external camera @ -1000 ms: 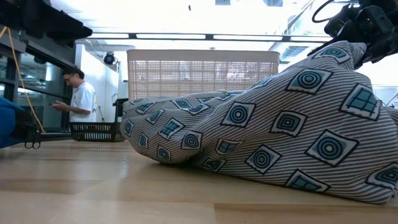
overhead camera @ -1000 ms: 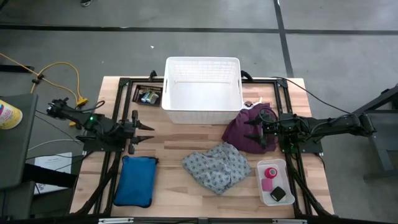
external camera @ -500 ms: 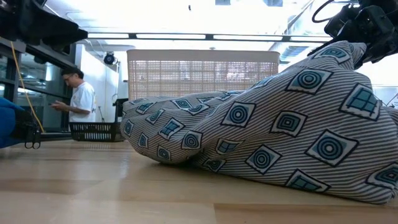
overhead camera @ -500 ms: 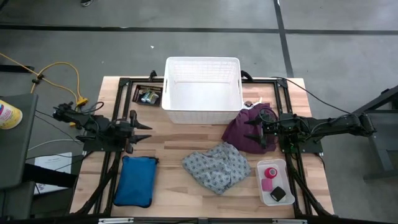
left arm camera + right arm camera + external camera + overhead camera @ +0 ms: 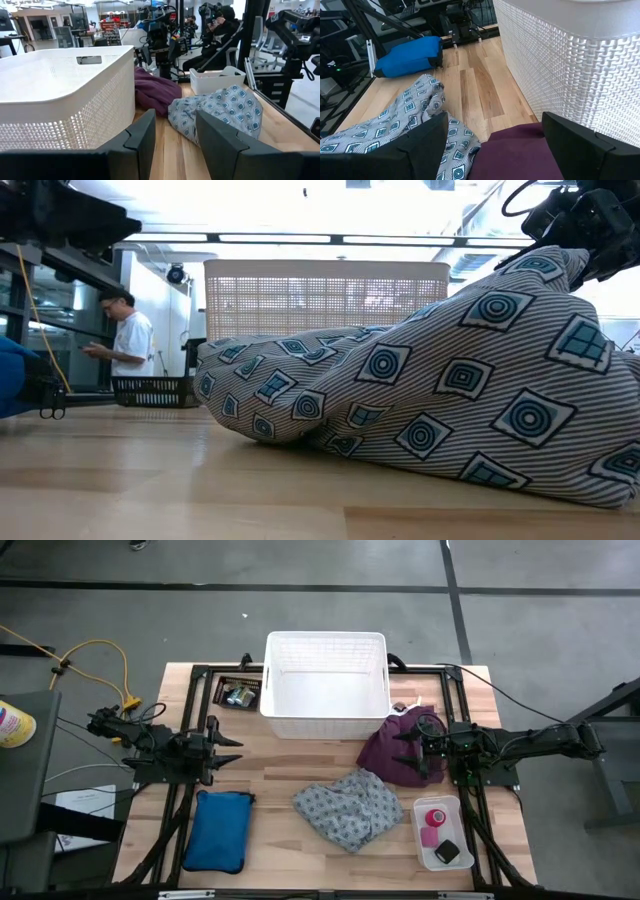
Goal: Pick & place medical supplies in basket/bin
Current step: Put the light blue patient gown into the large white bin
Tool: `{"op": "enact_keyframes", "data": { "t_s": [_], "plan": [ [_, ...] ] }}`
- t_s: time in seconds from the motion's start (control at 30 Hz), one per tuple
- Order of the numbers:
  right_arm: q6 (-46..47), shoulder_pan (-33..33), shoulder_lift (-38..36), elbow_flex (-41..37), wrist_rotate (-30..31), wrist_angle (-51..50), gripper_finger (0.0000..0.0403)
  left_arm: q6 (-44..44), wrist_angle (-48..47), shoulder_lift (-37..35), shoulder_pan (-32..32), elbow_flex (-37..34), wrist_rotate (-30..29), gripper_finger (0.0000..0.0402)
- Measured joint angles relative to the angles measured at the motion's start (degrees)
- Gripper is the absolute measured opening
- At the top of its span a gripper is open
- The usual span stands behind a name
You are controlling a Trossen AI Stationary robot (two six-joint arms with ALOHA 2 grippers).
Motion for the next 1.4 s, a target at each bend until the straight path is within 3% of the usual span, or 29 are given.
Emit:
{"op": "enact_keyframes", "data": {
  "t_s": [0.6, 0.77, 1.03, 1.4],
  "plan": [
    [0.0, 0.0, 0.0, 0.0, 0.0, 0.0, 0.0309, 1.1, 16.0, 0.0, 0.0, -9.9, 0.9, 0.0135],
    [0.0, 0.0, 0.0, 0.0, 0.0, 0.0, 0.0309, 1.1, 16.2, 0.0, 0.0, -10.0, 1.6, 0.0135],
    [0.0, 0.0, 0.0, 0.0, 0.0, 0.0, 0.0309, 5.0, 16.1, 0.0, 0.0, -10.1, 8.1, 0.0135],
    [0.0, 0.0, 0.0, 0.0, 0.0, 0.0, 0.0309, 1.9, 10.9, 0.0, 0.0, -10.2, 9.1, 0.0135]
  ]
}}
